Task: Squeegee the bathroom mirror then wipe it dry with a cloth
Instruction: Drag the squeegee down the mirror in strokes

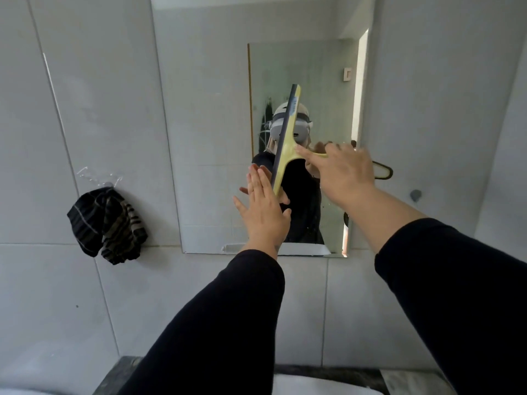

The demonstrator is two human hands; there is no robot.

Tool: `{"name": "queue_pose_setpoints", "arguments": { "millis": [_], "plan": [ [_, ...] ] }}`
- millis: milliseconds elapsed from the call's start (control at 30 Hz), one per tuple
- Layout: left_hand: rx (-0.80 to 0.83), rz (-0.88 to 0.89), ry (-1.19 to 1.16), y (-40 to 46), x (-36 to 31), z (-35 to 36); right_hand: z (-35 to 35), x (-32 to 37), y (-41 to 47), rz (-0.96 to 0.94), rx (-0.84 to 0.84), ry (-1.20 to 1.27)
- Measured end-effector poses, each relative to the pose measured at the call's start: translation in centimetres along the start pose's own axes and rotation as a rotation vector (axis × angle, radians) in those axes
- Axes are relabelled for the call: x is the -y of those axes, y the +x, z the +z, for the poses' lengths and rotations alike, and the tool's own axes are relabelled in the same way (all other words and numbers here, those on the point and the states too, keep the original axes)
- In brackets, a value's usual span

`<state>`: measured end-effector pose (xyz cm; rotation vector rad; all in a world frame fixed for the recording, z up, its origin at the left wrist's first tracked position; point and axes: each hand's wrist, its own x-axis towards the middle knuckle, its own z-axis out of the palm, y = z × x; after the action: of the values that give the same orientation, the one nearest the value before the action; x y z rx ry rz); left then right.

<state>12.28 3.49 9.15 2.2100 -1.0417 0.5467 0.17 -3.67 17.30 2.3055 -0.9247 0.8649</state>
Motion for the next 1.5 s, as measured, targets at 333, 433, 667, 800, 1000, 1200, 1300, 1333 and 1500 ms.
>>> {"name": "queue_pose_setpoints", "arguments": {
  "millis": [333, 433, 667, 800, 1000, 1200, 1300, 1333, 1500],
  "plan": [
    [0.049, 0.092, 0.072, -0.6, -2.0, 1.7, 0.1, -3.5, -2.9, 0.104, 0.099, 0.038],
    [0.030, 0.144, 0.141, -0.4, -1.7, 2.3, -0.1, -3.6, -3.0, 0.114, 0.118, 0.042],
    [-0.007, 0.223, 0.322, 0.8, 0.0, 2.0, 0.3, -4.0, -3.4, 0.127, 0.125, 0.075],
    [-0.026, 0.239, 0.369, 1.0, 0.7, 2.7, 1.0, -4.8, -4.8, 0.199, 0.200, 0.098],
    [-0.145, 0.302, 0.451, 1.4, 1.9, 3.5, 1.0, -4.7, -6.5, 0.318, 0.260, 0.147],
    [-0.178, 0.350, 0.411, 1.7, 2.7, 3.7, 2.8, -0.9, -8.8, 0.550, 0.381, 0.334],
    [-0.148, 0.364, 0.409, 1.6, 2.8, 3.3, 3.1, 1.3, -9.0, 0.606, 0.376, 0.428],
    [-0.134, 0.369, 0.409, 1.6, 2.8, 3.0, 3.1, 1.6, -8.9, 0.629, 0.372, 0.454],
    [-0.053, 0.386, 0.449, 1.4, 3.8, 0.5, 0.5, 1.3, -8.4, 0.848, 0.221, 0.746]
  ]
}}
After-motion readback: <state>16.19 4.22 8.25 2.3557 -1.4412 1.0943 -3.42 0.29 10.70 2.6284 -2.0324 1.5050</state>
